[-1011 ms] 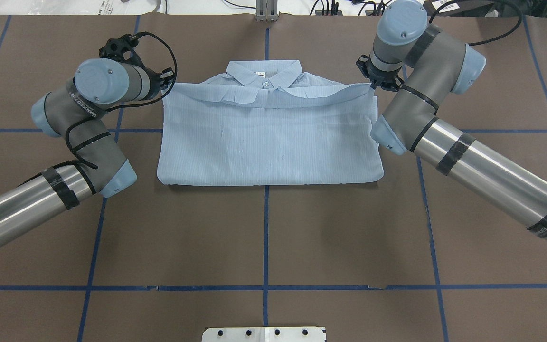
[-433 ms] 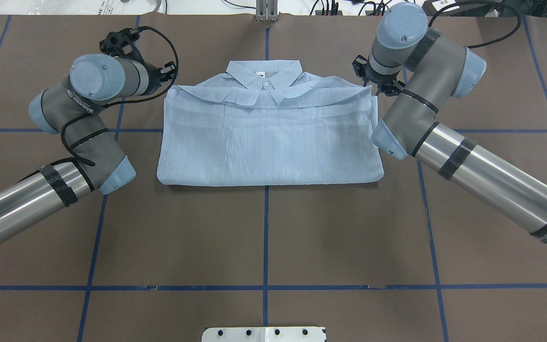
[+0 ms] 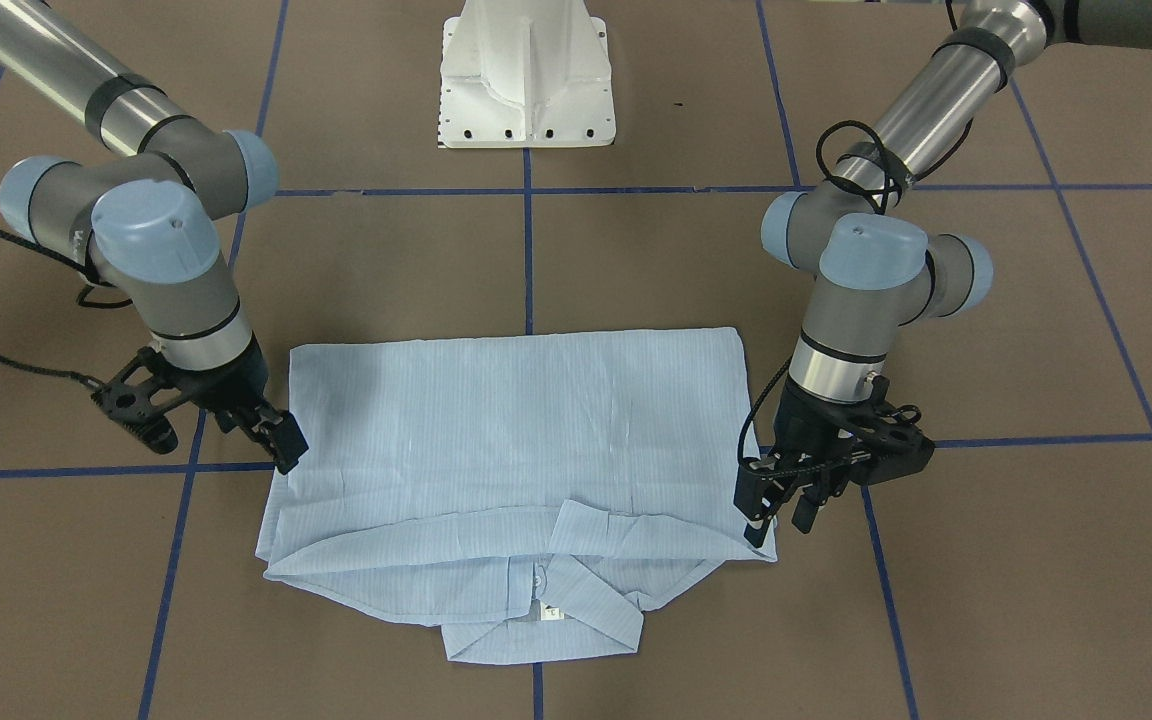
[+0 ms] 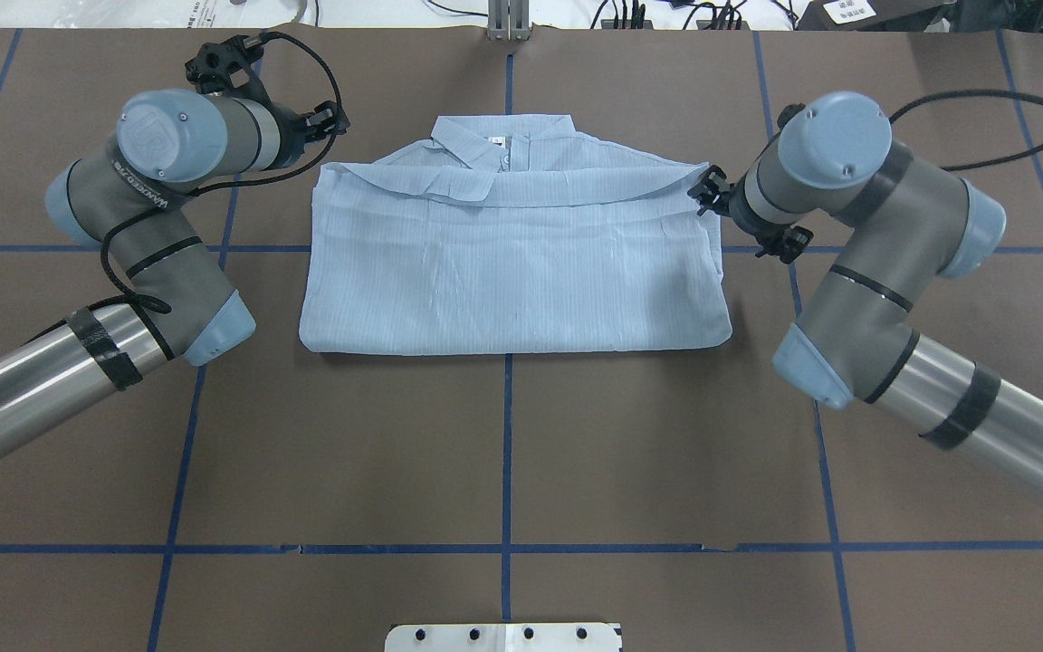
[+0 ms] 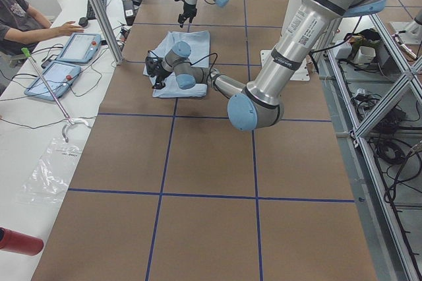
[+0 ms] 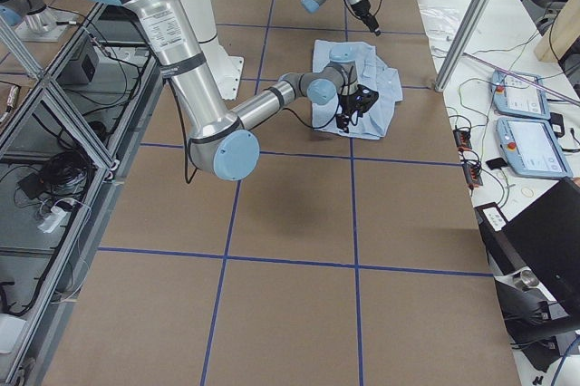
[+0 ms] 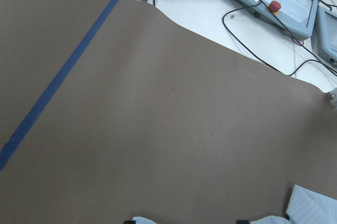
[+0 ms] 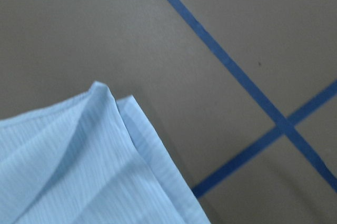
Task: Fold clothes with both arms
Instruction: 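Move the right gripper down to the folded shirt's side edge and grasp it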
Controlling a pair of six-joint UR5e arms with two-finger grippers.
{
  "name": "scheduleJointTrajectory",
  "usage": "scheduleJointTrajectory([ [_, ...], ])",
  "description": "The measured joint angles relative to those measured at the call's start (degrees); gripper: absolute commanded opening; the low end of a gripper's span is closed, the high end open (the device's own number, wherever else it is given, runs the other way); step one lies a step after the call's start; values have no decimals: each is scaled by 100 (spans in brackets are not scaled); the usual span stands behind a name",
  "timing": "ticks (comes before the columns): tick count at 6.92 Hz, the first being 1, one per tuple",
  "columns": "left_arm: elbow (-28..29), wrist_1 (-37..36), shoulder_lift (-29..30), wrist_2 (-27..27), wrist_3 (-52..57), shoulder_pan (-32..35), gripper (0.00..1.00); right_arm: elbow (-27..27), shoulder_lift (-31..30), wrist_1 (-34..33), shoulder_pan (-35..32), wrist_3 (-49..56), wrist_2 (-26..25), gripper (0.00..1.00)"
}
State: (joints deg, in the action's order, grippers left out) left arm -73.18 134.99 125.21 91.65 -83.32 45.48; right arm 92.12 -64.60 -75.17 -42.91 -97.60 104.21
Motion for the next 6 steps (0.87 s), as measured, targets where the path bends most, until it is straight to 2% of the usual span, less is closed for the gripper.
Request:
scheduleJointTrajectory([
  [1, -31, 0, -20, -4, 5, 3, 70, 268, -167, 1, 260, -373, -86, 91],
  [2, -42, 1, -27, -6, 5, 4, 70, 395, -278, 2, 434, -574, -186, 80],
  [3, -44, 3, -33, -6, 2, 4, 70, 458, -378, 2, 506, -649, -242, 72],
  [6, -46, 3, -40, -9, -8, 4, 70, 503, -474, 2, 639, -689, -277, 40],
])
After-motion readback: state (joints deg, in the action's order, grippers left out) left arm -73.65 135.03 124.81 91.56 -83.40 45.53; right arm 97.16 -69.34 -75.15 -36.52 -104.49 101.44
